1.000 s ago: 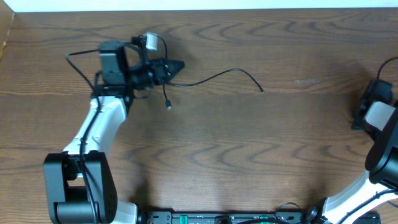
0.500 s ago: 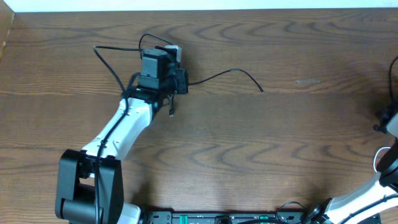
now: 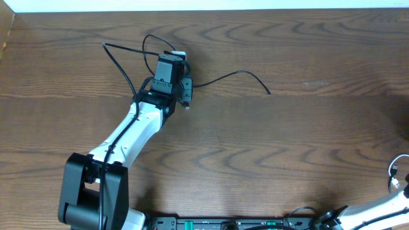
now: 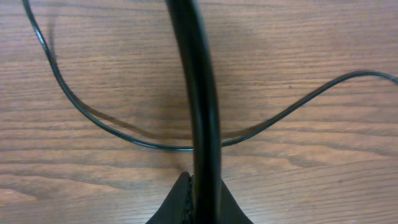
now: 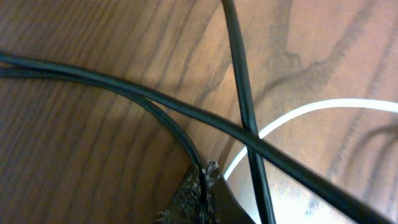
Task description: Untangle cables
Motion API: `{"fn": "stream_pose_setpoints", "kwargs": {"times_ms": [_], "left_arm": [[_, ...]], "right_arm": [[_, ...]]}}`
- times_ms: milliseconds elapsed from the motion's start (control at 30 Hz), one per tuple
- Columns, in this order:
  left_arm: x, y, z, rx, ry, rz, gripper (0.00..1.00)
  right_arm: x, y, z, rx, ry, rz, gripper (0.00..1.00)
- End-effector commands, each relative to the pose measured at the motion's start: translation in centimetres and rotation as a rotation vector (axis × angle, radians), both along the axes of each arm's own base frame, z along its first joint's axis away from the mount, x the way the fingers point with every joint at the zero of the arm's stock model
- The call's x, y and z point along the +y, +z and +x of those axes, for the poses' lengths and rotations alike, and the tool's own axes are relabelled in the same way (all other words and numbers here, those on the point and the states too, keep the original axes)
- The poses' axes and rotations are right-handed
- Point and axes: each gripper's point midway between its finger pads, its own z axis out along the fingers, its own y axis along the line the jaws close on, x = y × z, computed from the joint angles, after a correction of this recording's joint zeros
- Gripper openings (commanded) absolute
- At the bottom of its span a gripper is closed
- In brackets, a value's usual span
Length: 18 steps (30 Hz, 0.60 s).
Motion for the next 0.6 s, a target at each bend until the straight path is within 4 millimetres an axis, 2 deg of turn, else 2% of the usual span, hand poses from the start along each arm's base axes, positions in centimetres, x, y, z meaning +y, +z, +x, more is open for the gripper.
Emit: {"fn": "stream_pose_setpoints", "kwargs": {"times_ms": [0,67,167,200,233,267,300,333,400,467,567], "left_arm": [[0.7,0.0,0.1,-0.008,-0.017,0.071,0.07],[0.7,0.0,0.0,-0.007,-0.017,0.071,0.07],[0.6,0.0,0.0,-0.007,-0.018,0.071,0.07],[0.6,0.0,0.0,-0.006,-0.018,0.071,0.07],[0.6,0.0,0.0,-0.005,-0.018,0.072,0.07],[0.6,0.0,0.0,-0.004,-0.019,0.072,0.07],[0.6,0.0,0.0,-0.004,-0.019,0.072,0.07],[0.6,-0.1,0.0,-0.003,-0.019,0.072,0.07],[0.6,-0.1,-0.1,-0.002,-0.019,0.072,0.07],[0.7,-0.1,-0.1,0.0,-0.019,0.073,0.07],[0.7,-0.3,-0.4,0.016,-0.019,0.077,0.07]], "right_arm": [[4.5,-3.5,4.0,-0.167,0.199,0.289,0.01],[4.7,-1.1,6.8,-0.254,0.261,0.335,0.03],[4.8,2.6,9.7,-0.306,0.328,0.352,0.24],[4.7,4.6,10.9,-0.316,0.354,0.339,0.29],[4.7,8.0,12.6,-0.329,0.394,0.304,0.44],[4.8,9.8,13.5,-0.337,0.418,0.282,0.53],[5.4,13.1,14.9,-0.349,0.468,0.242,0.63],[6.0,14.8,15.5,-0.354,0.486,0.231,0.65],[7.4,16.6,15.8,-0.351,0.492,0.239,0.65],[9.1,16.8,15.0,-0.332,0.411,0.305,0.58],[11.8,15.3,11.4,-0.22,0.195,0.439,0.43]]}}
